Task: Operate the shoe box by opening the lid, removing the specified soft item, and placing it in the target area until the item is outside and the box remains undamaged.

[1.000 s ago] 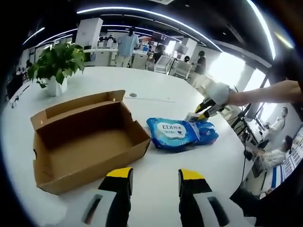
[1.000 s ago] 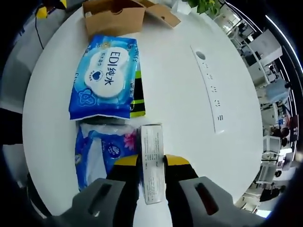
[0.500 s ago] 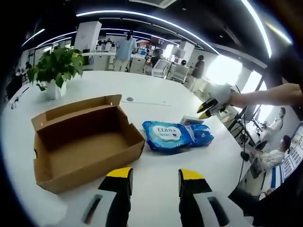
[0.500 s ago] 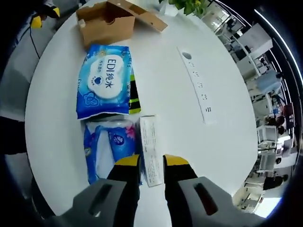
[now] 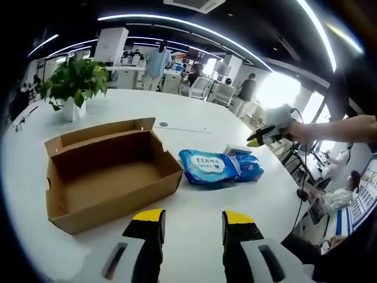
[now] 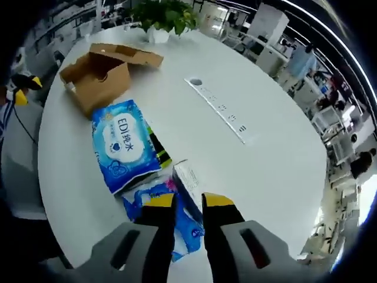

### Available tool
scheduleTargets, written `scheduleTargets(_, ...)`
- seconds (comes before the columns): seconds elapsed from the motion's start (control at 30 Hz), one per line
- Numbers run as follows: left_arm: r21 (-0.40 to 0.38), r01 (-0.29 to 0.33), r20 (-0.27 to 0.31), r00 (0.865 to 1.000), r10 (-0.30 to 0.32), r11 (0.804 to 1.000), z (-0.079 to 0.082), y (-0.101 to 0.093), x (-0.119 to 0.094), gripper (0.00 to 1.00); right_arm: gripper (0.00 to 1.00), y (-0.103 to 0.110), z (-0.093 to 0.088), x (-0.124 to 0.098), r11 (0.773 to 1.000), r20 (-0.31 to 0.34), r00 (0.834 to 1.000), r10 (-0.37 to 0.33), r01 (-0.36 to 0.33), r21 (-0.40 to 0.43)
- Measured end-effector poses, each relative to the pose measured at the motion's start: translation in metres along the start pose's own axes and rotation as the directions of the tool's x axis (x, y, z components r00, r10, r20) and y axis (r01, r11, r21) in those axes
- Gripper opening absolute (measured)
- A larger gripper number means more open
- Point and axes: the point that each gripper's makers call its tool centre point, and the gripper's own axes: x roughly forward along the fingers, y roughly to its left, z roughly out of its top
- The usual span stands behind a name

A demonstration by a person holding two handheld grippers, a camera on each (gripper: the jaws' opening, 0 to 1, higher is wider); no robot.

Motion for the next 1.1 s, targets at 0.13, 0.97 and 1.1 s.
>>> scheduleTargets(0.13,-0.003,-0.001,0.0,1.0,0.001,1.0,-0.002,0.004,-0.005,0.39,0.16,0.004,0.003,-0.007,0.992,0.083,0.997,-0.008,-0.003,0.129)
scheduleTargets(0.97,0.002,-0.011,-0.002,1.0,0.011,1.0,-0.005,0.041,-0.03,0.39,0.21,0.116,0.01,-0.034,0.957,0.274,0.961,0.048,-0.123,0.263)
scheduleTargets(1.1,0.008,-0.025,0.002,1.0,0.025,1.0,-0.003,0.054,-0.038,0.39,0.22,0.144,0.018,-0.032,0.96,0.291,0.951,0.106,-0.174,0.219)
